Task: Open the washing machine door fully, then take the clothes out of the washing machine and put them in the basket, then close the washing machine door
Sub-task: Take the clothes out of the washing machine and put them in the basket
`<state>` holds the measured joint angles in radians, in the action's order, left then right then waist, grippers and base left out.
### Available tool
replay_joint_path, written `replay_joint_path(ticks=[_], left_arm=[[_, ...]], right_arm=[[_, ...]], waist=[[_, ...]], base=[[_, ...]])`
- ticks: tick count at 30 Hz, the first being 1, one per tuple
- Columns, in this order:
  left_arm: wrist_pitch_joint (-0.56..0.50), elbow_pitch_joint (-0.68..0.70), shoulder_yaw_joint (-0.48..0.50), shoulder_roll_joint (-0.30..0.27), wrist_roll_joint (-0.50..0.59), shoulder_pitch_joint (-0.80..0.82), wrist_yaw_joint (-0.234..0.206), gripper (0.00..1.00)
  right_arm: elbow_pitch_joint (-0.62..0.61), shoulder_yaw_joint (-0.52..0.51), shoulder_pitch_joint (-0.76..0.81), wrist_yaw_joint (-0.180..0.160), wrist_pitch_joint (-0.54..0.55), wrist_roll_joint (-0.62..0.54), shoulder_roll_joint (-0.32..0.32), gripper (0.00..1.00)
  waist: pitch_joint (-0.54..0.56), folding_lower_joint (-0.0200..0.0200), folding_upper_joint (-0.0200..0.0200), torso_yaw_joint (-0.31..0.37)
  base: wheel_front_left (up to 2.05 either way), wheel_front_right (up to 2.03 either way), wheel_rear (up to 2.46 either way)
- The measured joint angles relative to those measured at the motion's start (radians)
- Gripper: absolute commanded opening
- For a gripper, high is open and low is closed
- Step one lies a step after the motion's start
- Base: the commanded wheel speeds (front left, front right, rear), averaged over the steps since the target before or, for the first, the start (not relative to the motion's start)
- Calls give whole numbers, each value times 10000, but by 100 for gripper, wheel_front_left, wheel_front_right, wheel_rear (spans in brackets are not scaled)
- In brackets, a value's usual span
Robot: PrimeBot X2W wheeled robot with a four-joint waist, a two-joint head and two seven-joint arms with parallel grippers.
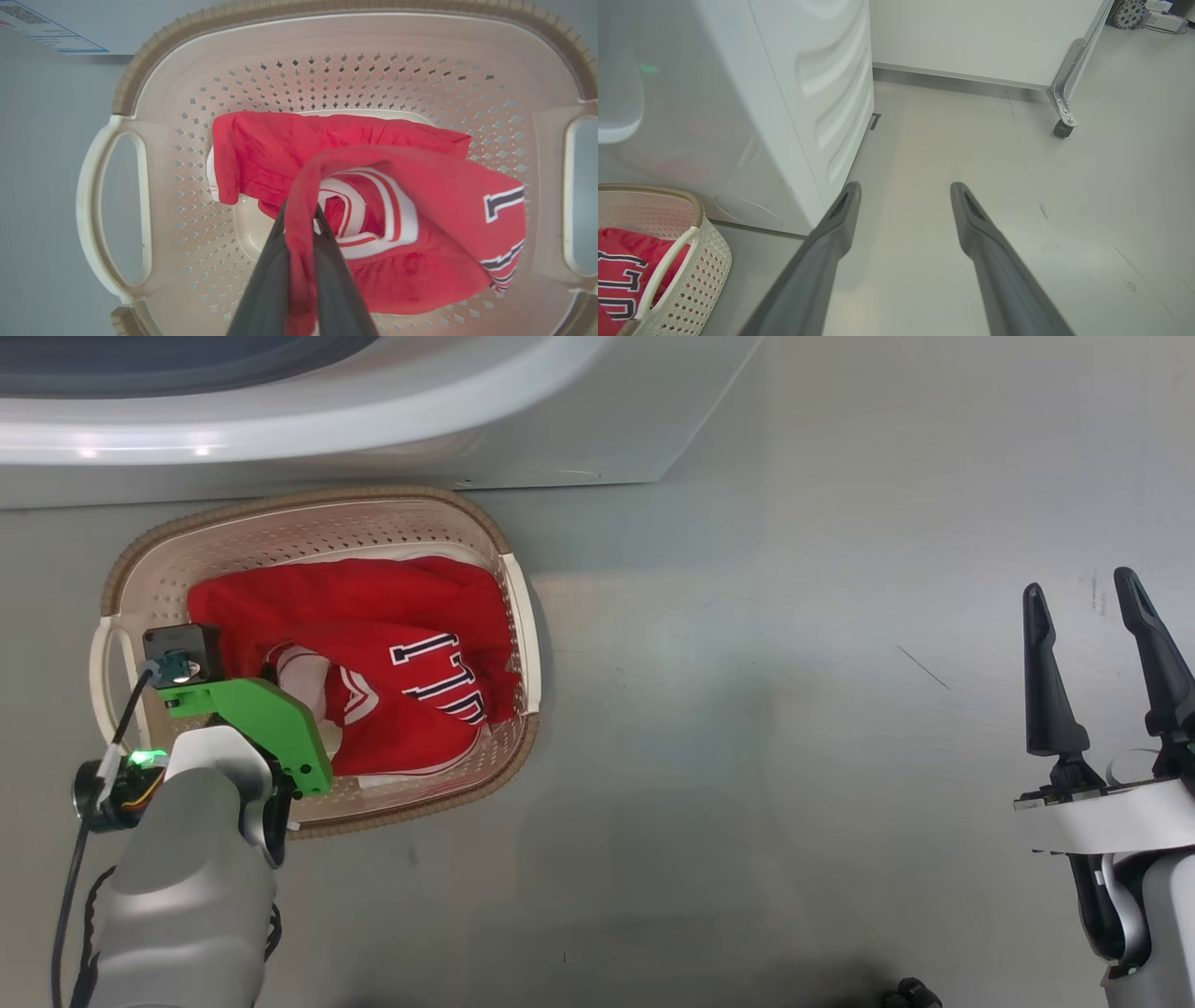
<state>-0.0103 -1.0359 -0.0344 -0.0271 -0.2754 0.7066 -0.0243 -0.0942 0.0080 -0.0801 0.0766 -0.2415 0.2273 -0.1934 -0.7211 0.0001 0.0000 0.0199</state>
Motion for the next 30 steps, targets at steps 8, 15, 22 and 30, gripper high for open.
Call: replay_joint_path(ticks=[8,15,22,30], left_arm=[[387,-554,-253,38,0,65,136,100],[1106,-732,-500,50,52,61,430,100],[1835,-759,-966,65,242,-8,869,100],[2422,-610,-1463,82,606,-312,1049,100]], right_arm=[[219,117,-165,2,-2,-2,36,100],[554,244,-306,10,-13,-2,109,100],[953,307,-363,33,-17,2,238,100],[1440,368,-360,44,-19,2,299,100]], waist=[[307,0,0,-138],[882,-1,0,-257],[1561,-1,0,-420],[2598,-1,0,-780]], base=[[0,0,0],[0,0,0],[0,0,0],[0,0,0]])
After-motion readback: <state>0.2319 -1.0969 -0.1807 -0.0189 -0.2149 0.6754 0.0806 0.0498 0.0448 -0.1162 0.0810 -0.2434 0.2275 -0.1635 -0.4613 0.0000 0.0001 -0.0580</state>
